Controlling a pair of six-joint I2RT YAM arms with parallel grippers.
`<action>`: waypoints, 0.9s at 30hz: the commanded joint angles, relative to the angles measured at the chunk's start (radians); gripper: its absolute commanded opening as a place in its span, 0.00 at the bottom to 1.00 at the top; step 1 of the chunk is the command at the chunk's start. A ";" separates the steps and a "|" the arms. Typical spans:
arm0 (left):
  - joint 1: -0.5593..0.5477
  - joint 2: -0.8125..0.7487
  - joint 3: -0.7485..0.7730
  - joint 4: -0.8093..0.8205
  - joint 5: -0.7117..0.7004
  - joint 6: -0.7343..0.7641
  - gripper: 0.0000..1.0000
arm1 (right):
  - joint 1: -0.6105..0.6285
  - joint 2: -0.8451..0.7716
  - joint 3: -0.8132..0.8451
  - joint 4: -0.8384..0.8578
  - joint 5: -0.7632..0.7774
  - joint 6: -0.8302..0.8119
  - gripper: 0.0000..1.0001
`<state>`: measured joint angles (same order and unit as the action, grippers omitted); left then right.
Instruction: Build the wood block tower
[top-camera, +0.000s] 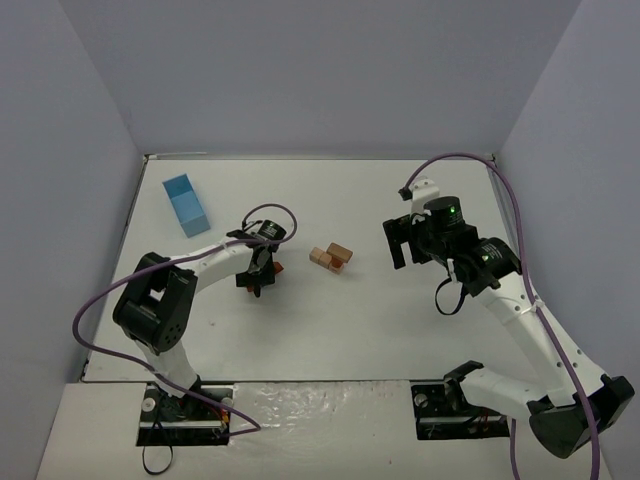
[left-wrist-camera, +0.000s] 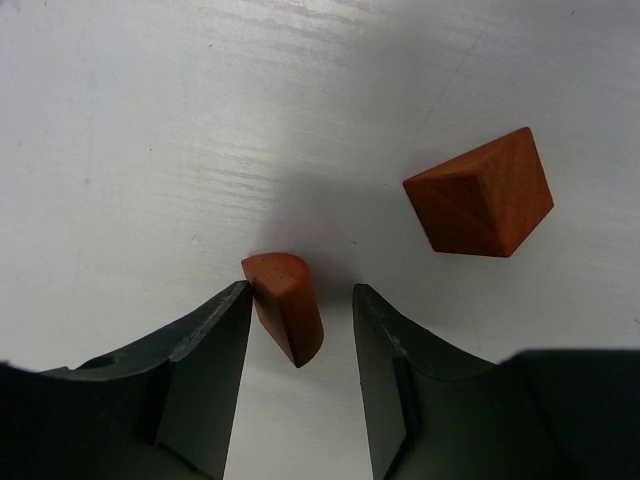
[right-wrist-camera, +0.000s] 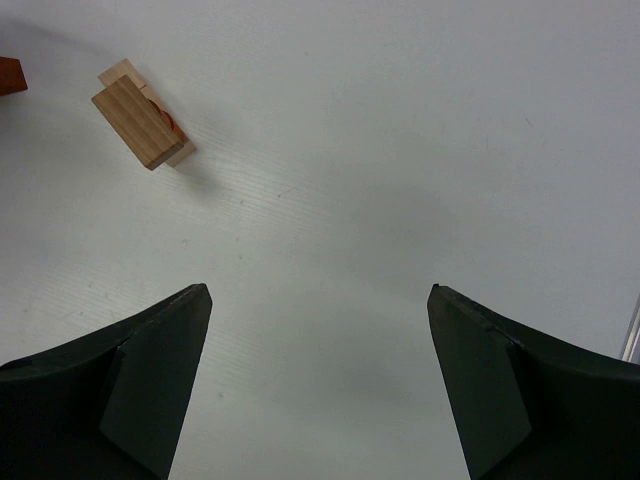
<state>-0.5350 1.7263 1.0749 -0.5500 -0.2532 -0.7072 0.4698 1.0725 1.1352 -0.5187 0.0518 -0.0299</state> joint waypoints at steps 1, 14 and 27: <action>-0.003 -0.012 -0.001 -0.006 -0.011 -0.024 0.37 | -0.007 -0.018 -0.003 0.057 -0.004 -0.005 0.87; -0.005 -0.201 -0.105 0.156 0.101 0.016 0.00 | -0.007 -0.010 0.000 0.060 -0.007 -0.007 0.87; -0.005 -0.326 -0.437 0.736 0.563 -0.019 0.01 | -0.008 0.004 -0.002 0.068 -0.085 -0.015 0.87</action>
<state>-0.5350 1.4044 0.7065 -0.0949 0.1349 -0.6926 0.4698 1.0714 1.1320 -0.5106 0.0084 -0.0303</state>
